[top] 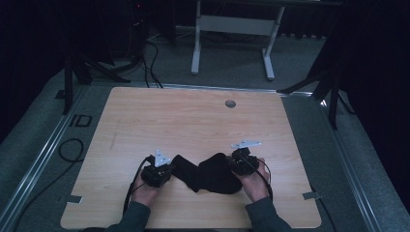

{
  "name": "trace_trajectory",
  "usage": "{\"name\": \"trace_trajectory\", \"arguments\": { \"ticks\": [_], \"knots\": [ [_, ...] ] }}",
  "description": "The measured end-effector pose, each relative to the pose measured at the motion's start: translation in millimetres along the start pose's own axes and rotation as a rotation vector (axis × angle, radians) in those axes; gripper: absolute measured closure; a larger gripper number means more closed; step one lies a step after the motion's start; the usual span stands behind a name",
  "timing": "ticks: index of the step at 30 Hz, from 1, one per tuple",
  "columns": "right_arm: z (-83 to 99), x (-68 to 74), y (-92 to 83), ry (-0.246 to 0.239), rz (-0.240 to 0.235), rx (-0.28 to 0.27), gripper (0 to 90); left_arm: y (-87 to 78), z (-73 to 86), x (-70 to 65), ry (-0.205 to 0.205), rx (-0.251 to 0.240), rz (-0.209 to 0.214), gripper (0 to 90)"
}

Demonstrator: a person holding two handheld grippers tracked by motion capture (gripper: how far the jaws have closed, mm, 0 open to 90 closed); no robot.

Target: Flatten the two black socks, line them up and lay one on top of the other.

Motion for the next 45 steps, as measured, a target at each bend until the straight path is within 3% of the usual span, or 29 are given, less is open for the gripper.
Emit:
{"name": "trace_trajectory", "arguments": {
  "ticks": [10, 18, 30, 35, 45],
  "knots": [
    [-1.4, 12.1, -20.2, 0.008, -0.064, -0.039, 86.1, 0.0, 0.2, 0.0, 0.004, 0.000, -0.001, 84.6],
    [5.6, 15.8, -41.6, -0.015, -0.057, -0.067, 85.9, 0.1, 0.2, -0.5, 0.000, -0.002, -0.002, 84.6],
    [27.6, -0.6, -60.3, 0.003, -0.017, -0.043, 85.8, -0.1, 0.4, -0.2, -0.001, -0.001, -0.001, 84.6],
    [37.0, -4.3, -57.5, 0.009, -0.014, -0.019, 85.4, -0.3, 0.5, -0.2, 0.001, 0.000, 0.000, 84.5],
    [64.2, -15.7, -29.0, 0.037, -0.011, 0.079, 83.7, -0.5, 0.7, -0.3, -0.004, 0.002, 0.001, 84.5]
  ]
}}
Point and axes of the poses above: each handheld gripper's, and its own axes: y roughly forward along the jaws, z roughly out of its underside, x roughly to its left, the point moved 4 cm from there along y, roughly forward along the jaws, and after that the axes turned 6 degrees about -x, right-handed, at the moved point
